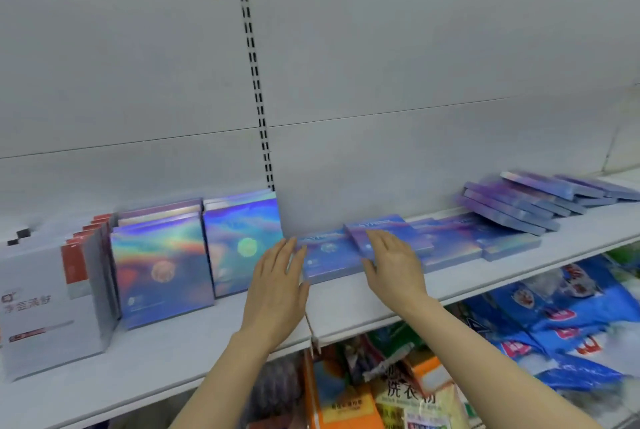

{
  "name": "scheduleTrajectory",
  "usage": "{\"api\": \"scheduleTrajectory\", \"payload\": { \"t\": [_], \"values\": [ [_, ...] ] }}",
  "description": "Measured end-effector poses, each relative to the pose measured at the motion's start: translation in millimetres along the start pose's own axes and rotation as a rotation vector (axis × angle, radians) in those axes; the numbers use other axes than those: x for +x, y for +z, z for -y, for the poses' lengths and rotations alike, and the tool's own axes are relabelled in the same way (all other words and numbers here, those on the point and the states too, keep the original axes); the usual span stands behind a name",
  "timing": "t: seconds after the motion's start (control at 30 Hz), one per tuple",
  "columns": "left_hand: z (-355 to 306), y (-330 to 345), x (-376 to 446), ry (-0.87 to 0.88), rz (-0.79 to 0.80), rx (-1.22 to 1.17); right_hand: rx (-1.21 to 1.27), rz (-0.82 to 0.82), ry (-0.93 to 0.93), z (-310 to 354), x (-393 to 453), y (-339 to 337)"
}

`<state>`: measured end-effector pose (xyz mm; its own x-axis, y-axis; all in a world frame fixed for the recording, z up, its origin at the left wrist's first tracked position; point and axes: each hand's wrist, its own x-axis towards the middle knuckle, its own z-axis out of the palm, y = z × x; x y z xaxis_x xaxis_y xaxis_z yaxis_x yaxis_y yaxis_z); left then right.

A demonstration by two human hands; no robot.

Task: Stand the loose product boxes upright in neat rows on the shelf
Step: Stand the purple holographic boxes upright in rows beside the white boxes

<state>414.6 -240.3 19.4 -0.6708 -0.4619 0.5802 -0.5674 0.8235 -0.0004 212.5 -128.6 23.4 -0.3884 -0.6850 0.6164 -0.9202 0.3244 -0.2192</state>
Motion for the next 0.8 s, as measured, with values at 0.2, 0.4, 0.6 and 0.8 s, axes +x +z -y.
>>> {"api": "scheduleTrajectory", "payload": {
  "t": [0.2,0.4,0.6,0.8],
  "values": [
    [-83,34,53,-0.134,0.174,-0.106,-0.016,0.017,-0.006,-76,7,-15],
    [-137,73,94,-0.403,0.315,-0.054,0.003,0.09,-0.031,-127,24,-16],
    [-154,88,107,-0.609,0.329,-0.057,-0.033,0.202,-0.006,-145,40,-1],
    [-159,85,108,-0.692,0.283,-0.201,0.116,0.418,0.213,-138,50,7]
  ]
}}
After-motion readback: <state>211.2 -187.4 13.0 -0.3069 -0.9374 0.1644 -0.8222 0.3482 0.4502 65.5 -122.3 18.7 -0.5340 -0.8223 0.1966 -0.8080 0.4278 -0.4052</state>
